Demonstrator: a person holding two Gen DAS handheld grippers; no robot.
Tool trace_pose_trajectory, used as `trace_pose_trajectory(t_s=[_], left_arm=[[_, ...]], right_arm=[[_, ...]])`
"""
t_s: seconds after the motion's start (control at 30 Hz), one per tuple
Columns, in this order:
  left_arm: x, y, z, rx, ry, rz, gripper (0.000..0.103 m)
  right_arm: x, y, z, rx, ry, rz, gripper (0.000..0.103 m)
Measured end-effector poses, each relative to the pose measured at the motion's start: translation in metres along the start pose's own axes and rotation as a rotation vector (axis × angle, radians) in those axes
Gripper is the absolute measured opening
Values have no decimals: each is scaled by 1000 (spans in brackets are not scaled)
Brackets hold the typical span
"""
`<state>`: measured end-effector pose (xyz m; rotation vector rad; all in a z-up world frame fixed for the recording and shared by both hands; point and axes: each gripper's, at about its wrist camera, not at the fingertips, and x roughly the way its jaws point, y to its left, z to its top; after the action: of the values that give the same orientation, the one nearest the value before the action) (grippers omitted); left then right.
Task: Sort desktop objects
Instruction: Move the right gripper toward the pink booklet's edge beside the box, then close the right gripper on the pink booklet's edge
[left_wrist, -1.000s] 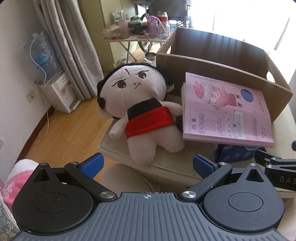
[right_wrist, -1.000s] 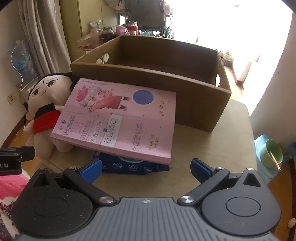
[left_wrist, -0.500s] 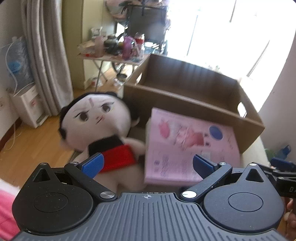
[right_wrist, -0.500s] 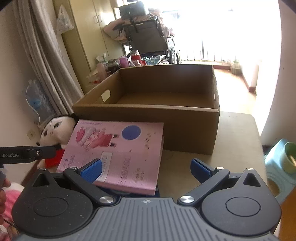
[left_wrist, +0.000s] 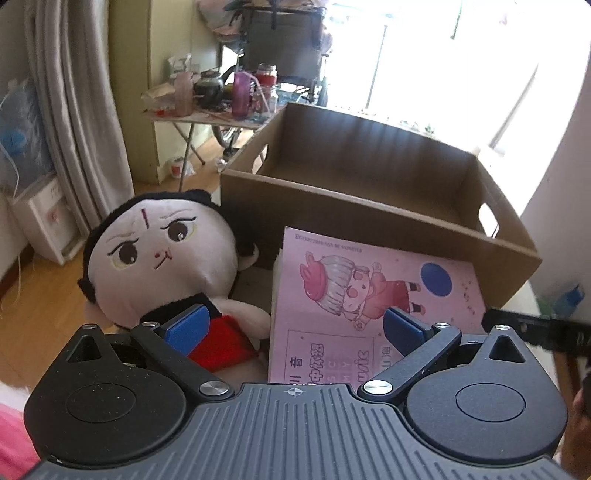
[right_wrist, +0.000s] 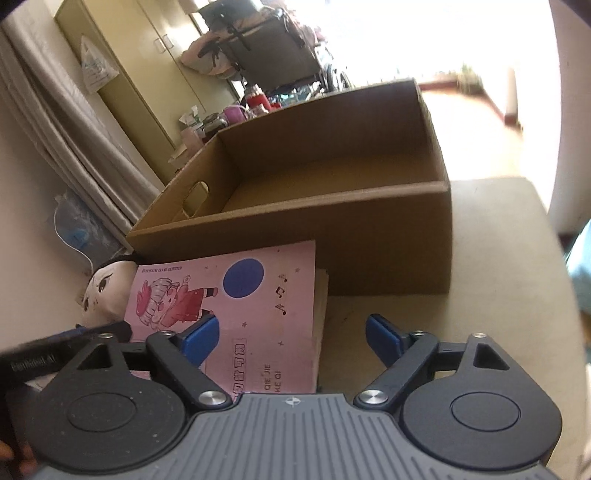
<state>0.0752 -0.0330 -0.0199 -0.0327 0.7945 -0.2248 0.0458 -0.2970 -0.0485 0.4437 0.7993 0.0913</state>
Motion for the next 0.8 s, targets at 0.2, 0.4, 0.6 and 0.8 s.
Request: trace_pose_trajectory(t_s=[0.2,0.4,0.6,0.8], left_arm=[[13,-5,-7,37,60,-28,87],[28,-7,-12,40,136,-60,84],[30,-8,-12,23,145,-71,87],[29,-6,-11,5,164,-43,99]], right_arm=[[22,-8,-2,85,89,43,72],[35,-12,-3,132,145,88,66],[35,-11,0,126,160,100,65],[35,-13,-1,117,173,107,65]])
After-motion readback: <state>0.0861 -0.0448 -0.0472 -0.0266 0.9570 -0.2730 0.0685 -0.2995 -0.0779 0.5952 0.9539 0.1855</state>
